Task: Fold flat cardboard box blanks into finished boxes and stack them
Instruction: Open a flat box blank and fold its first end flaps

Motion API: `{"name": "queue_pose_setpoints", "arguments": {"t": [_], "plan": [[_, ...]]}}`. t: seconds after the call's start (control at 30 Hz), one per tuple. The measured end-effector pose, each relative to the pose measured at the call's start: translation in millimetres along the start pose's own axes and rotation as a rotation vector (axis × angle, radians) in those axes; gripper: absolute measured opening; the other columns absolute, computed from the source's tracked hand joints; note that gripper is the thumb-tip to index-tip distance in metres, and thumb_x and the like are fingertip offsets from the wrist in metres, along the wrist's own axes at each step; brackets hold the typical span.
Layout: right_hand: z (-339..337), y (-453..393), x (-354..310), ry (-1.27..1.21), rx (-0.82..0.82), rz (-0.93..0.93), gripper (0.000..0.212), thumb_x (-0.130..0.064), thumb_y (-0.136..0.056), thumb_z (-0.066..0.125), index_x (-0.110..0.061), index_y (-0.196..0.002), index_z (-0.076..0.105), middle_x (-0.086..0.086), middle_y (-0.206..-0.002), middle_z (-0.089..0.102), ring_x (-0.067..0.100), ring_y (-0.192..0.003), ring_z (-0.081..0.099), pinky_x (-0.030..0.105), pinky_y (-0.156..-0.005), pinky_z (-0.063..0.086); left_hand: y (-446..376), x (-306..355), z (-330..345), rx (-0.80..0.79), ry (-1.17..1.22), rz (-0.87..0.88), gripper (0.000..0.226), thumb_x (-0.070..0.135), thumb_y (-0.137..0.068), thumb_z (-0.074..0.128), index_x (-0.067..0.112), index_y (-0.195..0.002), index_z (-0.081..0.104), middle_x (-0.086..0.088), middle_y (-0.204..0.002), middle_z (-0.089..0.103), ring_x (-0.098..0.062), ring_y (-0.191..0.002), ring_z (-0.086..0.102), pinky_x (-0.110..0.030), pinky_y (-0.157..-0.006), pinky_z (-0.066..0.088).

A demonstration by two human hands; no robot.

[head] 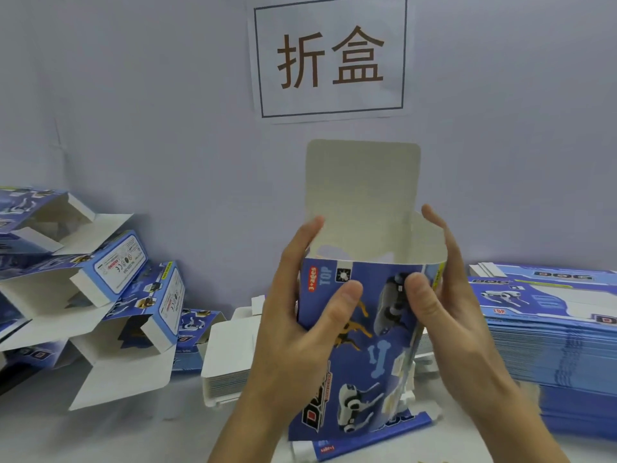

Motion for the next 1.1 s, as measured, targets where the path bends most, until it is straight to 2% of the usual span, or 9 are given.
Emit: {"name": "queue_pose_setpoints", "arguments": {"t": [0.13,0.2,0.37,0.5,0.67,0.83,0.93,1.03,1.1], "plan": [[7.6,3.8,2.0,-0.087,0.028,0.093,0.058,-0.069,-0.084,0.058,-0.041,-0.134,0.056,0.012,-0.116,0.07,0.034,-0.105,0.069,0.047,-0.085,0.059,0.5,-5.5,-2.7,0.044,0.092,-0.082,0.043,0.061,-0.081,0.07,0.035,-0.112,0.055,0.004,-0.087,0.069,-0.024,-0.07,0.073,-0.036,-0.057,0.059],[12.1,4.9,4.2,-0.132,0.115,0.134,0.057,-0.078,-0.08,0.051,-0.036,-0.114,0.069,0.012,-0.114,0.069,0.028,-0.094,0.072,0.041,-0.077,0.059,0.8,-9.6,-3.2,0.111,0.154,-0.157,0.043,0.066,-0.078,0.068,0.028,-0.093,0.055,-0.002,-0.089,0.066,-0.027,-0.072,0.069,-0.042,-0.062,0.057],[11.7,1.7,5.6,-0.08,0.261,0.193,0.026,-0.037,-0.083,0.045,-0.026,-0.071,0.065,0.007,-0.066,0.048,0.024,-0.06,0.047,0.039,-0.061,0.041,-4.0,-10.7,-5.4,0.193,0.07,-0.152,0.032,0.041,-0.084,0.055,0.012,-0.078,0.044,-0.001,-0.067,0.056,-0.018,-0.058,0.065,-0.028,-0.046,0.048],[9.6,1.5,3.1,-0.092,0.297,0.222,0.025,-0.029,-0.075,0.042,-0.034,-0.089,0.062,-0.011,-0.051,0.032,0.014,-0.048,0.034,0.028,-0.047,0.036,-4.6,-4.6,-9.7,0.185,-0.029,-0.134,0.013,0.026,-0.082,0.043,0.015,-0.076,0.048,-0.009,-0.067,0.054,-0.019,-0.067,0.071,-0.034,-0.049,0.048],[19.4,3.1,3.7,-0.225,0.163,0.335,0.058,-0.031,-0.073,0.043,-0.059,-0.121,0.058,0.02,-0.076,0.033,0.031,-0.048,0.034,0.029,-0.05,0.04,-4.3,-5.9,-10.3,0.199,0.153,-0.174,0.055,0.024,-0.082,0.046,0.054,-0.128,0.049,0.013,-0.091,0.064,-0.018,-0.084,0.075,-0.03,-0.054,0.058],[23.2,6.2,-1.4,-0.298,0.064,0.284,0.027,-0.034,-0.08,0.043,-0.028,-0.098,0.062,0.018,-0.08,0.052,0.021,-0.045,0.046,0.022,-0.045,0.038,-5.0,-0.3,-12.5,0.297,0.144,-0.07,0.008,0.033,-0.081,0.056,0.026,-0.084,0.059,-0.013,-0.082,0.062,-0.017,-0.071,0.062,-0.029,-0.056,0.051],[23.3,8.3,-6.4,-0.329,-0.019,0.243,0.036,-0.044,-0.095,0.042,-0.017,-0.1,0.064,0.001,-0.081,0.07,0.008,-0.053,0.063,0.018,-0.042,0.046,-3.6,1.3,-13.1,0.327,0.206,-0.02,0.032,0.039,-0.086,0.051,0.008,-0.095,0.053,0.004,-0.077,0.07,-0.01,-0.069,0.071,-0.019,-0.055,0.053],[13.8,2.1,-18.3,-0.294,-0.08,0.195,0.043,0.003,-0.106,0.03,-0.014,-0.075,0.053,-0.005,-0.082,0.066,-0.003,-0.063,0.064,0.002,-0.065,0.042,-2.0,-1.1,-16.9,0.286,0.223,-0.058,0.055,0.053,-0.075,0.06,0.006,-0.101,0.051,0.005,-0.085,0.073,-0.011,-0.073,0.074,-0.021,-0.055,0.055],[12.6,0.0,-14.7,-0.301,-0.127,0.202,0.017,-0.008,-0.104,0.045,-0.007,-0.094,0.058,0.013,-0.102,0.06,0.013,-0.074,0.06,0.027,-0.079,0.047,-3.0,-2.3,-19.2,0.211,0.169,-0.078,0.069,0.061,-0.065,0.078,0.013,-0.106,0.051,0.009,-0.102,0.071,-0.014,-0.088,0.074,-0.024,-0.062,0.058]]}}
Point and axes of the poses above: each hand's wrist, its own y-axis away from the middle knuckle, its own z-axis out of the palm, x = y × z, the point moved 5 cm from there along -y, towards the middle knuckle
